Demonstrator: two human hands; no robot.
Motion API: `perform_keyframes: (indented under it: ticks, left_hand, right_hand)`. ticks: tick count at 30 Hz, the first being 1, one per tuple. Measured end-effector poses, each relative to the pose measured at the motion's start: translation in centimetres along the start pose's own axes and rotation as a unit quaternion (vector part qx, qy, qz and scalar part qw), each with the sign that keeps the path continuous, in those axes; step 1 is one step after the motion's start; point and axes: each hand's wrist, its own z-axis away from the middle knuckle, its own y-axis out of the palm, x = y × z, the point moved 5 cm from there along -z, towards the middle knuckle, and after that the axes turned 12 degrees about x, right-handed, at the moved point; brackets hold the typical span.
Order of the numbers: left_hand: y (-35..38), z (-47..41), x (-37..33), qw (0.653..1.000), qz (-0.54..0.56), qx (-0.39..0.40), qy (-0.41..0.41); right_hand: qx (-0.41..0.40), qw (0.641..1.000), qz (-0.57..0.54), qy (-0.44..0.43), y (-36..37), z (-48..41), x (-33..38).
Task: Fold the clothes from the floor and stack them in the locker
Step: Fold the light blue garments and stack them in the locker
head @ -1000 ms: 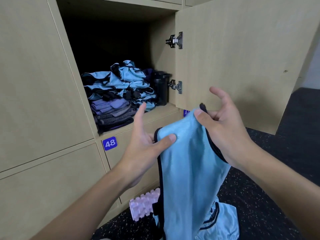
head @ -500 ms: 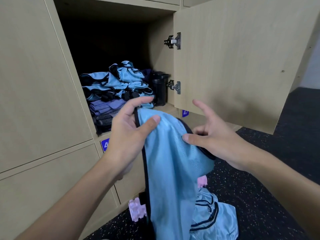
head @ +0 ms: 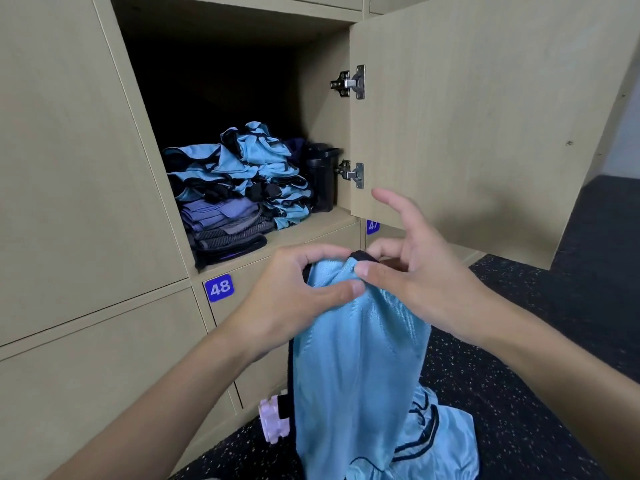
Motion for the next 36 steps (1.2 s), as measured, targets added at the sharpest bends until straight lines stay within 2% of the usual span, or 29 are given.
perform_keyframes:
  ticks: [4,9,13,15,17,19,23,25,31,36]
  left_hand:
    - [-0.5,0.0,-0.2,0.998,0.008,-0.058,-0.007]
    - [-2.2,0.1,-0.5,0.987,0.101,-0.124,-0.014]
    - [-3.1,0.1,-0.5,0.976,0.164,-0.144,-0.02]
    - [-3.0,0.1,-0.5,0.97,0.192,-0.144,-0.024]
    - [-2.9,0.1,-0.6,0.966,0.216,-0.141,-0.03]
    - [-2.9,0.1,-0.3,0.96,0.236,-0.144,-0.041]
    - [-3.6,0.0,0.6,0.948,0.263,-0.172,-0.059]
    - [-3.8,-0.1,0.7,0.941,0.287,-0.169,-0.06]
    - [-3.7,-0.3,0.5,0.914,0.379,-0.136,-0.048]
    - [-3.0,-0.1,-0.5,0.913,0.397,-0.092,-0.024]
  right_hand:
    - [-0.011,1.0,-0.002,0.02,-0.5,0.2,-0.1]
    - [0.001,0.997,-0.013,0.076,-0.6,0.4,-1.4]
    - [-0.08,0.989,-0.103,0.063,-1.2,0.5,-1.6]
    - [-0.063,0.99,-0.112,0.063,-0.5,0.5,-1.7]
    - [-0.045,0.995,-0.058,0.071,0.7,0.5,-1.9]
    - [-0.069,0.995,-0.031,0.064,1.1,0.3,-1.8]
    - [-0.157,0.983,-0.074,0.053,0.2,-0.1,-1.7]
    - [-0.171,0.98,-0.081,0.053,-0.1,-0.2,-1.8]
    - [-0.11,0.986,-0.108,0.069,1.5,0.1,-1.9]
    - [-0.131,0.978,-0.15,0.064,2.6,-0.1,-2.1]
